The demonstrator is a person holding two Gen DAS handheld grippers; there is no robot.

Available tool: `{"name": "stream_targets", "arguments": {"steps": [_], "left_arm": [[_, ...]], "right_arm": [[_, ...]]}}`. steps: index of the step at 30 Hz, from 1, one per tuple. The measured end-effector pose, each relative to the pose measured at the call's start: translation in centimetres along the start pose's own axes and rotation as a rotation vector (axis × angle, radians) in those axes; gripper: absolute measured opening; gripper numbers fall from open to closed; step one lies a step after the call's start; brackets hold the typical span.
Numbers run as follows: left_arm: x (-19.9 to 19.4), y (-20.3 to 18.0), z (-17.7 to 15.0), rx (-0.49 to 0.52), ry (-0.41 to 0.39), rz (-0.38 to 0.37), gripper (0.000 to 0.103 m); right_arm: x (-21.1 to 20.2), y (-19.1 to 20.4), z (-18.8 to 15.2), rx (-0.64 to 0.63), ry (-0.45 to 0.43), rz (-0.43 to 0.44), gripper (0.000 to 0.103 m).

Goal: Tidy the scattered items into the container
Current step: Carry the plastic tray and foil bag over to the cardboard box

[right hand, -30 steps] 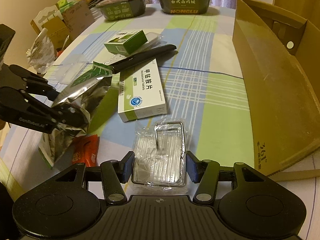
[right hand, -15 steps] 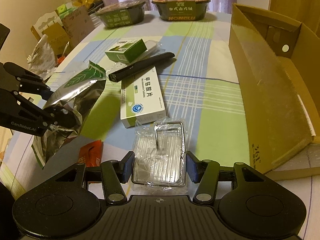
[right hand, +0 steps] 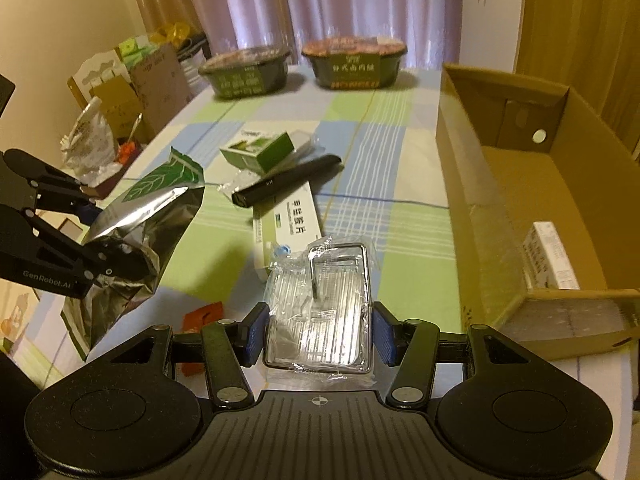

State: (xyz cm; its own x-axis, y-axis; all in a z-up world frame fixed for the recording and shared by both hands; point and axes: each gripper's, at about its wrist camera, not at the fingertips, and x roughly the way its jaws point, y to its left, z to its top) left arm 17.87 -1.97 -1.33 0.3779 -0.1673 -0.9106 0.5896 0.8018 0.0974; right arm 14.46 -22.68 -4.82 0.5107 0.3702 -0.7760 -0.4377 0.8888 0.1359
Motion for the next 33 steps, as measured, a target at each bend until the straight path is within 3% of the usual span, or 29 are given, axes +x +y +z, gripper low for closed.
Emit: {"name": "stream_targets", "arguments": {"steps": [16,33], "left_arm": [[-4.3,-4.2,-1.3,0.018,-0.027,-0.006,0.04],[-5.0,-7.8,2.3,0.066,-0.063,-0.054,0.04]], "right_arm": [[-5.3,-0.8,-1.2,0.02,-0.068,-0.025,0.056],[-9.8,-4.2,-0.8,0.076,-0.154,-0.056,0.056]]}}
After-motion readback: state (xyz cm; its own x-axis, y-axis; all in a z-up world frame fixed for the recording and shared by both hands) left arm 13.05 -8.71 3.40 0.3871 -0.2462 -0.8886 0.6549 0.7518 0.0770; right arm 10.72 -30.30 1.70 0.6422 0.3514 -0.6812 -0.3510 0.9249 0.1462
